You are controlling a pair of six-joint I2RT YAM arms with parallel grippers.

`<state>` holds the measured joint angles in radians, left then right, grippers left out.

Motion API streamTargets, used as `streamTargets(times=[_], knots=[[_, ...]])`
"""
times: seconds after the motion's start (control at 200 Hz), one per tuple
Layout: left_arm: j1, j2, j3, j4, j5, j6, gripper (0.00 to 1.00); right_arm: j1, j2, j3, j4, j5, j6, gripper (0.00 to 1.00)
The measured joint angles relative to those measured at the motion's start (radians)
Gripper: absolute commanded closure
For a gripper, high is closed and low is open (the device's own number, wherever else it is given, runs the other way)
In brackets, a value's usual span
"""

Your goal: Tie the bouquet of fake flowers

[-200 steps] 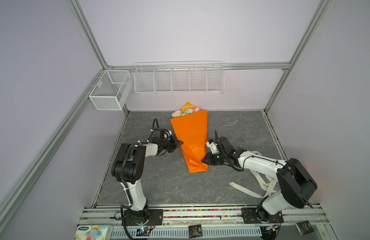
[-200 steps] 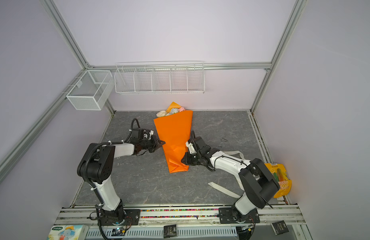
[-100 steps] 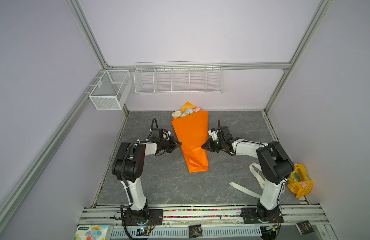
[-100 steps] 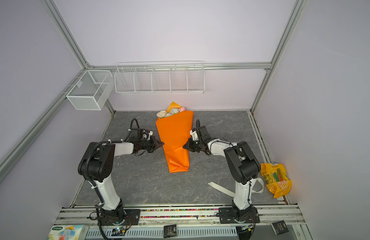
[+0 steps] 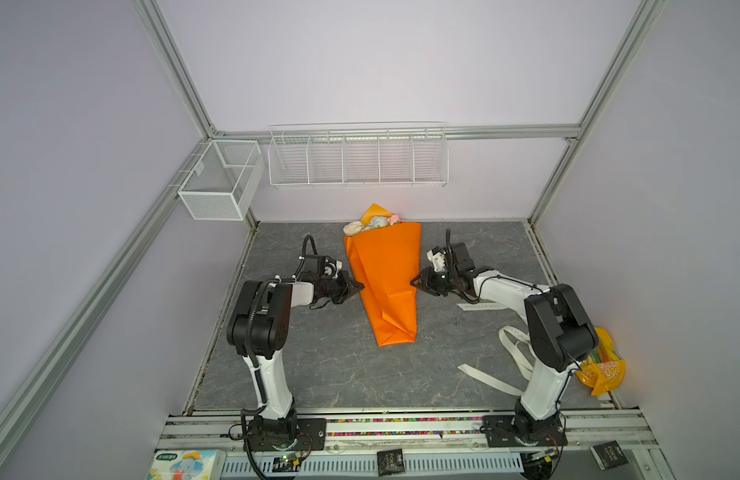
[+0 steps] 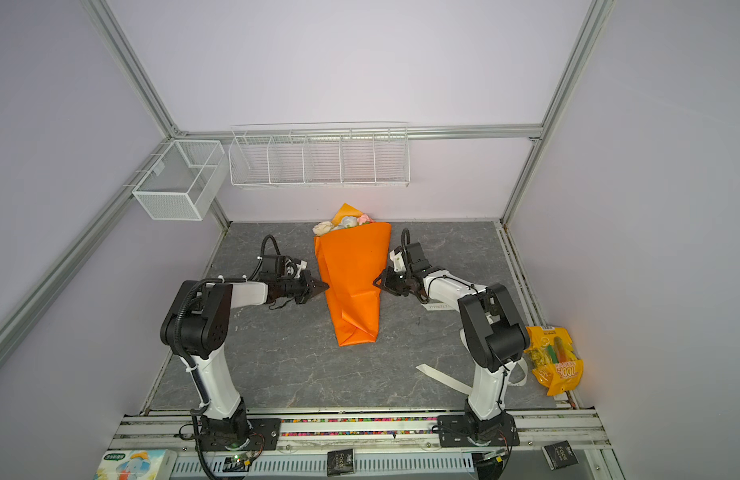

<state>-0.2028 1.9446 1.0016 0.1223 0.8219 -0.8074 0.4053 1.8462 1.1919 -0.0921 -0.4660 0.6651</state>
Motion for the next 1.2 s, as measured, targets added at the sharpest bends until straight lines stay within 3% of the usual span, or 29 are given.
streamTargets(times=[0.21, 0.4, 0.625, 0.76, 1.2], knots=[[0.0, -0.032, -0.029, 0.066, 0.003, -0.043, 0.66, 0.055, 0.059, 0.088, -0.031, 0.003, -0.042, 0.64], [0.0, -0.121, -0.145, 0.274, -0.013, -0.154, 0.39, 0.096, 0.153, 0.098, -0.093, 0.017, -0.058, 0.64], [-0.002, -0.131, -0.173, 0.449, -0.009, -0.231, 0.33, 0.096, 0.161, 0.098, -0.117, 0.024, -0.067, 0.64], [-0.008, -0.106, -0.161, 0.452, -0.018, -0.24, 0.32, 0.096, 0.161, 0.098, -0.117, 0.024, -0.067, 0.64], [-0.049, -0.027, 0.041, 0.108, -0.058, -0.107, 0.37, 0.094, 0.038, 0.071, -0.085, 0.032, -0.067, 0.61]])
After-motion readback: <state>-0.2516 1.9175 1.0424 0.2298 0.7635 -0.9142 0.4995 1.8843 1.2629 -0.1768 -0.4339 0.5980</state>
